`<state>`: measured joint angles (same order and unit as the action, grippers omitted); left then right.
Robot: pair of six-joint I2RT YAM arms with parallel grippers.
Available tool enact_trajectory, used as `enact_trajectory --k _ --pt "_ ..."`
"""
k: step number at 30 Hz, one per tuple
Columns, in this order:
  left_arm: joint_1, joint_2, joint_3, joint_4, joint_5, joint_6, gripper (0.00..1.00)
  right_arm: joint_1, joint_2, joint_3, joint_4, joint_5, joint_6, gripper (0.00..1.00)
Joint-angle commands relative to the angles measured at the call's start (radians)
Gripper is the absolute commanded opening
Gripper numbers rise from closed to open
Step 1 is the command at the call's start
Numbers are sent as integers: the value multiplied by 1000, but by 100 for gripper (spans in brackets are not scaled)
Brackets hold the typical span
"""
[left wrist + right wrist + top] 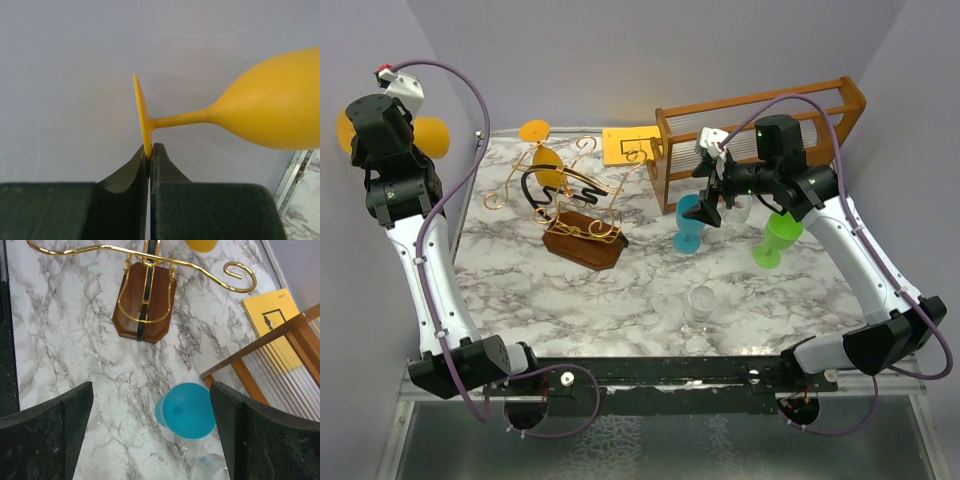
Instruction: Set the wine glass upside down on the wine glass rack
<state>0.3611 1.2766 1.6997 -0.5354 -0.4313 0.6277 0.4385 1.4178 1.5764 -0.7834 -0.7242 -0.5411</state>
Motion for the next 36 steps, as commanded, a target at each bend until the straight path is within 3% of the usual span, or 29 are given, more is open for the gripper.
enact_trajectory --k 1,15,26,31,36 --pt "10 40 23 56 -43 51 0 0 -65 -60 69 -61 -19 100" --pt "2 153 -40 68 -14 186 0 0 -77 -168 153 -61 2 100" --pt "-27 116 -216 194 162 477 0 0 -79 -167 146 -59 6 100" --pt "-43 142 -221 153 206 578 0 0 -73 -168 146 -54 7 100" --pt "-70 150 -183 -24 373 680 0 0 -71 -174 153 -49 9 99"
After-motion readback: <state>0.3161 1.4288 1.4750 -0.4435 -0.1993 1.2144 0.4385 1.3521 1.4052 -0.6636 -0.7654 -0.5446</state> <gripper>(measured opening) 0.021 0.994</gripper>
